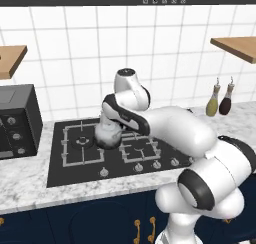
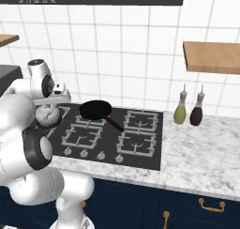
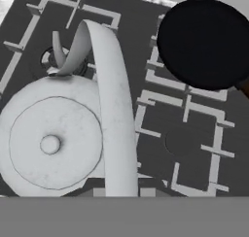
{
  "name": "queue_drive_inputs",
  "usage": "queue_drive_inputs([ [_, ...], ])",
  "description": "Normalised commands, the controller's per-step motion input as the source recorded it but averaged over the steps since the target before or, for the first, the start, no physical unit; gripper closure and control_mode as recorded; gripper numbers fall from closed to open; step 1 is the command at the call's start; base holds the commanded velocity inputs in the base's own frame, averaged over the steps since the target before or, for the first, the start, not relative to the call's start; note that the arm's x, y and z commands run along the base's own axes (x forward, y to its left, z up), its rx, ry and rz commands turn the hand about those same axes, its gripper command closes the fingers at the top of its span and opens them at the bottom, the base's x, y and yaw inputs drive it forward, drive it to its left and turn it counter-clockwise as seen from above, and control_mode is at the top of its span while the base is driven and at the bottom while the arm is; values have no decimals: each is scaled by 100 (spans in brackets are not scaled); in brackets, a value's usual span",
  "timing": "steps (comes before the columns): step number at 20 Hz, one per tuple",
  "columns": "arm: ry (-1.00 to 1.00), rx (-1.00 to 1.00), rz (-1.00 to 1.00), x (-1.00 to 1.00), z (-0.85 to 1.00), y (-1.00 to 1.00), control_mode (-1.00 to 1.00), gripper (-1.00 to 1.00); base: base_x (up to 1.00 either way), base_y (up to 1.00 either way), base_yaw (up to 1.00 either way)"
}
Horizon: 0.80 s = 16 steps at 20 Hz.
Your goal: Pick the kettle from the counter and place it on a stove burner. Then turn the burner on.
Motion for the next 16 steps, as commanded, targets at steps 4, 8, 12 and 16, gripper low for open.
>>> queue_drive_inputs([
  [4,6,0,3,12,-9,44,-100,100,0,0,0],
  [8,0,0,1,8,-11,37,-100,100,0,0,0],
  [12,0,0,4,23,-23,26,-100,100,0,0,0],
  [16,0,1,1,34,-24,18,-100,100,0,0,0],
])
